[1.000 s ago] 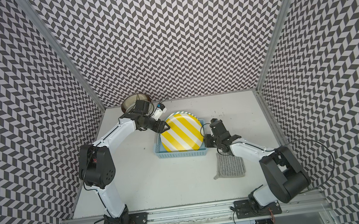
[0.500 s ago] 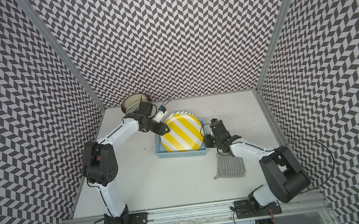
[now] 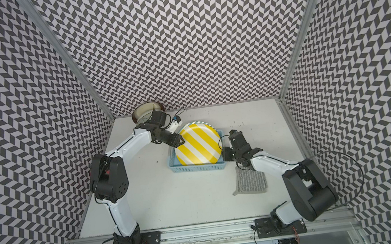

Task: Wipe the wet plate dry
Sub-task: Pick up the plate from the bin.

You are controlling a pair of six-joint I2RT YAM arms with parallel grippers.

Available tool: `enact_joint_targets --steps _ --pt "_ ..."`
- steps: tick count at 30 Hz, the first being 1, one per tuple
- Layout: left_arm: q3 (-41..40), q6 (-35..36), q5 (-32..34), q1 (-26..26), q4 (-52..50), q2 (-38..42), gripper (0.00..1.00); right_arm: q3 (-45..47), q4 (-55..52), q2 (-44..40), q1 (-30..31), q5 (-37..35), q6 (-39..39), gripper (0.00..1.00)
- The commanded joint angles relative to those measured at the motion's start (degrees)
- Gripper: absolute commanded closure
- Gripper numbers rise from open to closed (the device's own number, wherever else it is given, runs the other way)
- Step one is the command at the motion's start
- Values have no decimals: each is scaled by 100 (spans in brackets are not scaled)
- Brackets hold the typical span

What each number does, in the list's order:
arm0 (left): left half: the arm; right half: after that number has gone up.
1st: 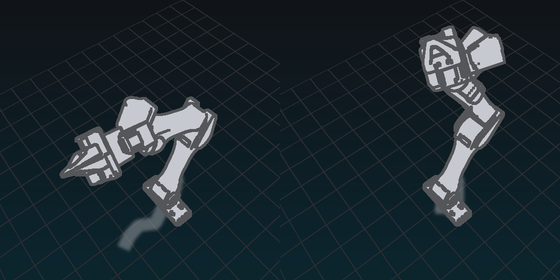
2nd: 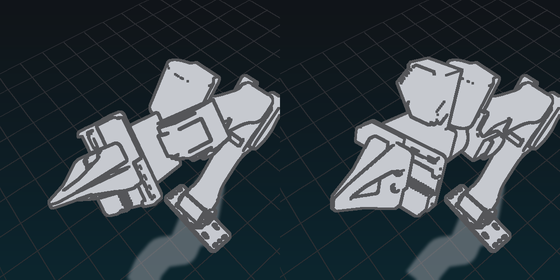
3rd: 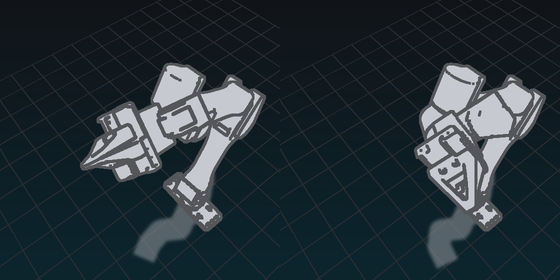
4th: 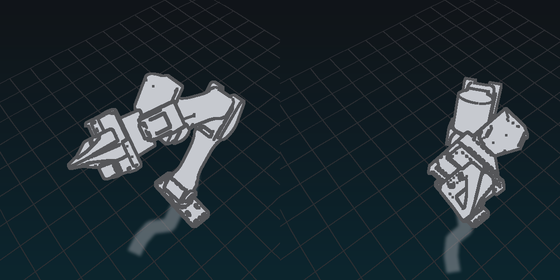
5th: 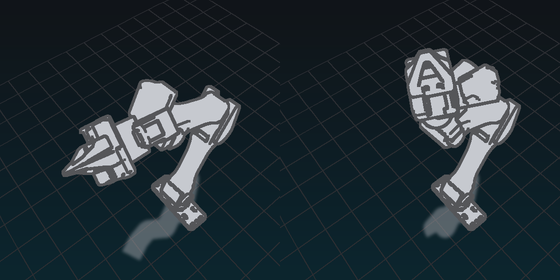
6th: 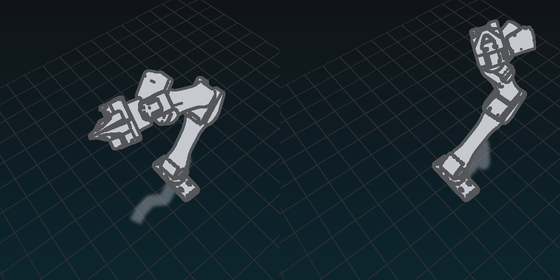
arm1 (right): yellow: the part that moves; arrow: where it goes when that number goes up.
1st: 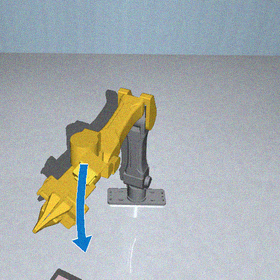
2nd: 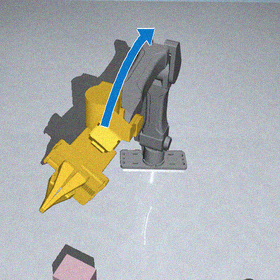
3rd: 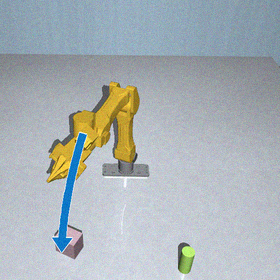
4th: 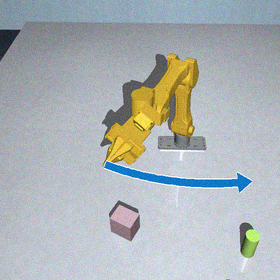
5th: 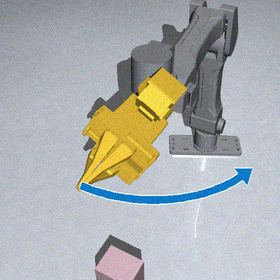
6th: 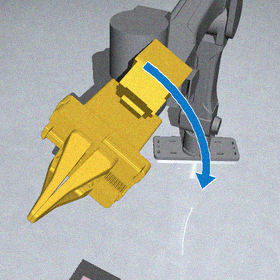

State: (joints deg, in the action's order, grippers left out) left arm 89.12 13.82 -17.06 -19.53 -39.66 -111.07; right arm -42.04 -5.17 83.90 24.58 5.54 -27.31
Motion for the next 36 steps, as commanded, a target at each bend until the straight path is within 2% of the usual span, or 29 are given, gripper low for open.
enact_joint_targets --steps 1,14,24,28,32,36 --pt "-21 -12 -80 -56 -31 54 36 95 129 -84 12 -9 -19 57" --pt "-61 -15 -257 -142 -42 -164 37 158 226 -43 11 133 -39 57" --pt "-155 75 -560 -172 -51 -273 38 190 368 113 7 366 -42 63" --pt "-192 141 -779 -174 -46 -213 40 171 360 147 11 408 -28 63" --pt "-238 191 -979 -173 -5 -116 52 174 368 174 12 424 -16 63" --pt "-293 245 -1164 -174 27 -44 53 163 377 221 5 462 -15 63"
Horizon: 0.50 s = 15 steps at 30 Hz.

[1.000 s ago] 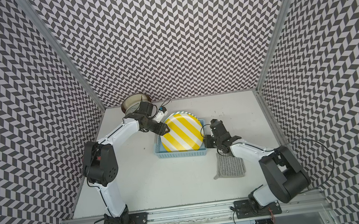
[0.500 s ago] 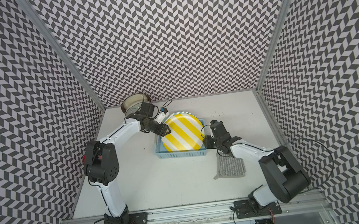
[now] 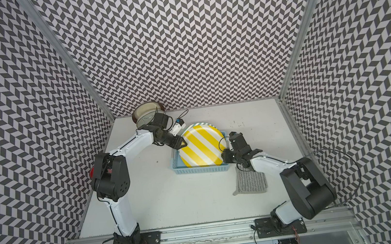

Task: Wipe the wet plate dry
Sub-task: Pick up the plate from the bin.

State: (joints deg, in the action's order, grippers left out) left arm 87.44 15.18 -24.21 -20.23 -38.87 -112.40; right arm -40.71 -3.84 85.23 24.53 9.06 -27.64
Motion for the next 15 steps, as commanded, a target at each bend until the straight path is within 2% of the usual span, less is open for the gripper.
enact_joint_targets --steps 1,4,15 --pt "-142 124 -474 -104 -33 97 53 27 255 103 11 128 21 63" --pt "-185 166 -608 -104 -10 114 56 20 271 121 14 149 38 63" --pt "-286 344 -1293 -100 -25 130 58 32 400 178 16 361 83 67"
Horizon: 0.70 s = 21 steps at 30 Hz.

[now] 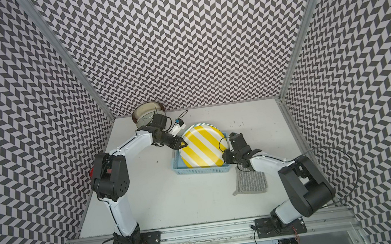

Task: Wipe the wet plate dry
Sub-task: Pick up the plate from the bin.

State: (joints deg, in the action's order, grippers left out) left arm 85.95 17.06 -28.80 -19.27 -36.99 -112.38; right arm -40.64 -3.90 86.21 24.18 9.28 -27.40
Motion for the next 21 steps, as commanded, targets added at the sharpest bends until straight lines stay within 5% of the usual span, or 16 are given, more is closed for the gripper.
enact_joint_targets --steps 1,21 --pt "-142 170 -883 -200 -226 128 59 22 420 80 51 358 66 67" --pt "-98 570 -1913 -209 -551 248 65 17 478 152 72 443 98 67"
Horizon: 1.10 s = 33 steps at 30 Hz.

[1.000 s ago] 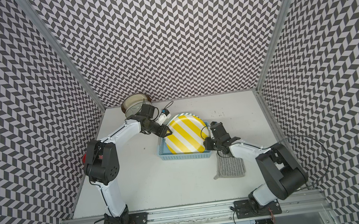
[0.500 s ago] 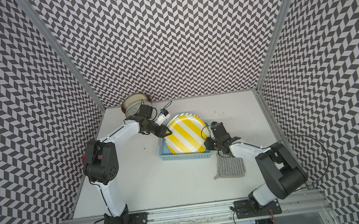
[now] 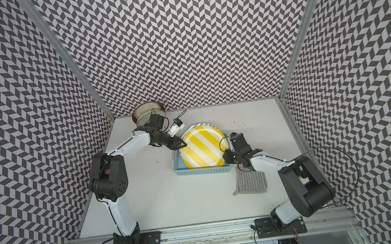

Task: Wipe the wet plate dry
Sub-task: Pick up the plate from the bin.

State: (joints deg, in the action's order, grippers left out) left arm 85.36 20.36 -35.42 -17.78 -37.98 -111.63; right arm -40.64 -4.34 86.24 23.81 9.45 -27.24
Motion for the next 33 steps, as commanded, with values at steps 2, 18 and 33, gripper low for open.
enact_joint_targets --steps 2,18,33 --pt "2 314 -1294 -366 -547 145 65 29 529 149 116 417 80 67" --pt "-9 176 -827 -428 -366 413 75 54 515 54 122 338 87 67" --pt "-38 -385 -307 -297 62 1372 100 38 422 -1253 123 -268 162 59"
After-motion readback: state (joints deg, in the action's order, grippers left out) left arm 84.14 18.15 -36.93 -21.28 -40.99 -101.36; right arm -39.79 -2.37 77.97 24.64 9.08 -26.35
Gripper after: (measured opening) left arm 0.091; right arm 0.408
